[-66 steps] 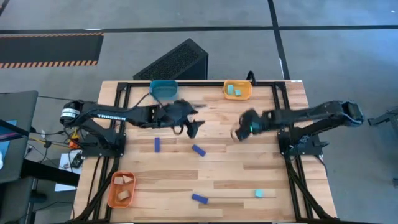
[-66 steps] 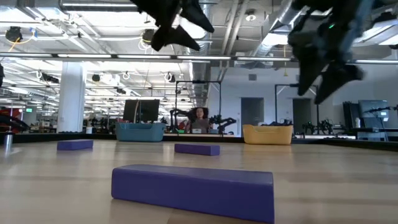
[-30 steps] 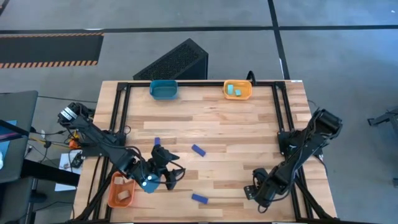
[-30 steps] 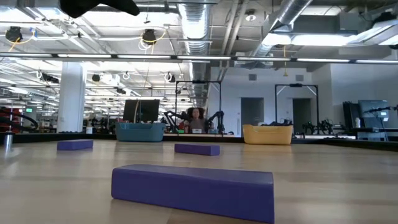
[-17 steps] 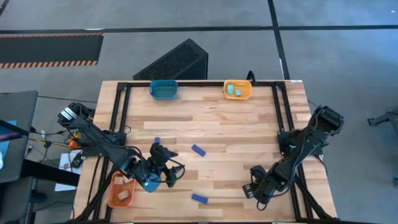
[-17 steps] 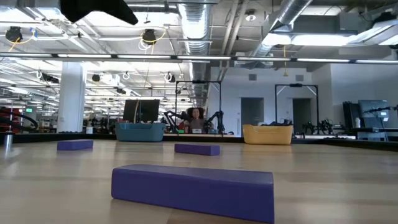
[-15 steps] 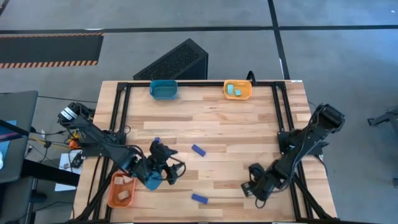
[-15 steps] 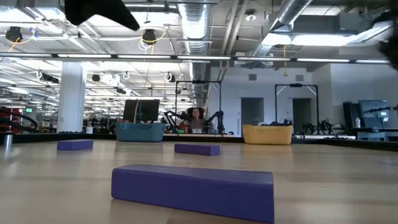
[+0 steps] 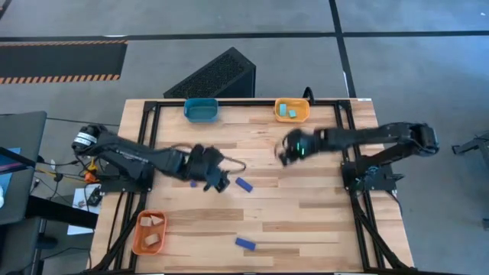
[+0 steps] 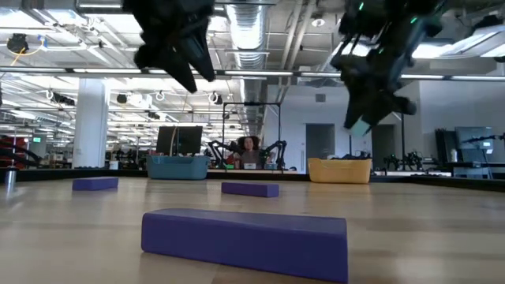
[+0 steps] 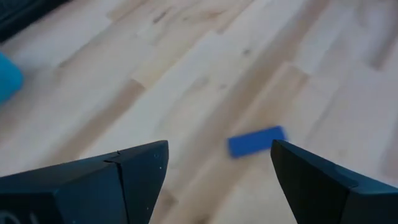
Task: Sort & place blocks by color
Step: Put the light blue block into the yellow bin
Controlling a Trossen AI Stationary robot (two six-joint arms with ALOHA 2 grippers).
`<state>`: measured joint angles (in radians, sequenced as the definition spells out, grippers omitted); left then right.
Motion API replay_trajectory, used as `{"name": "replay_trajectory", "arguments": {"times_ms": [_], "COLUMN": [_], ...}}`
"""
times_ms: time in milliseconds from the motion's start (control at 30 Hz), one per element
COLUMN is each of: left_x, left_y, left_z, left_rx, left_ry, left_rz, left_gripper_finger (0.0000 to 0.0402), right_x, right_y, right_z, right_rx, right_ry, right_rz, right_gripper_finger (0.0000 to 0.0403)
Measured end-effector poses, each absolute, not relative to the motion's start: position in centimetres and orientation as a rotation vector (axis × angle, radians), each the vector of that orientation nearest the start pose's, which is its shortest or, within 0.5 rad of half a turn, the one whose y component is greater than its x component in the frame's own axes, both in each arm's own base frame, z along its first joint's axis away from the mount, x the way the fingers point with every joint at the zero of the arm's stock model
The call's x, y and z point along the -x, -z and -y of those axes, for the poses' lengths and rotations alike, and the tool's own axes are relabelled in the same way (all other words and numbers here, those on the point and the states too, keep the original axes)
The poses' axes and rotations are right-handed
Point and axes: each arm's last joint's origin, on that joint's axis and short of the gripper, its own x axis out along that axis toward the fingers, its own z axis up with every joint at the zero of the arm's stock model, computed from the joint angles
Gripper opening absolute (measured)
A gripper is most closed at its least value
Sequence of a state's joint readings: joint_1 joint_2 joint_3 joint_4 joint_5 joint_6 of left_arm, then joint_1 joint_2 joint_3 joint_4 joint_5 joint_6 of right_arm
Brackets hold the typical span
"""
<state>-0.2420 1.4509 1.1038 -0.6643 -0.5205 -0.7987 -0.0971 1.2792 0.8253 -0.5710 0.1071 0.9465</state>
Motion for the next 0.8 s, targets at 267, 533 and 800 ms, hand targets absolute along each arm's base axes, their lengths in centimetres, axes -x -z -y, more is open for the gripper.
{"name": "replay_trajectory", "arguments": {"times_ms": [267, 533, 800], "left_x": [-28.8, -28.5, -27.7], "left_y": [-25.8, -26.2, -25.8], "left_z": [-2.9, -8.6, -9.2], "left_rx": [0.393, 0.474, 0.494], "left_ry": [-0.67, -0.684, -0.687], "left_rz": [-0.853, -0.795, -0.872], "left_gripper_finger": [0.0271, 0.0271, 0.0271], "right_x": [-20.6, -21.1, -21.4], "right_y": [-21.9, -20.4, -17.6], "right_z": [15.0, 22.3, 26.1], "right_rx": [-0.784, -0.758, -0.845], "right_ry": [0.822, 0.793, 0.857], "right_rz": [-0.73, -0.755, -0.862], "right_gripper_finger": [0.0118, 0.0118, 0.0123]}}
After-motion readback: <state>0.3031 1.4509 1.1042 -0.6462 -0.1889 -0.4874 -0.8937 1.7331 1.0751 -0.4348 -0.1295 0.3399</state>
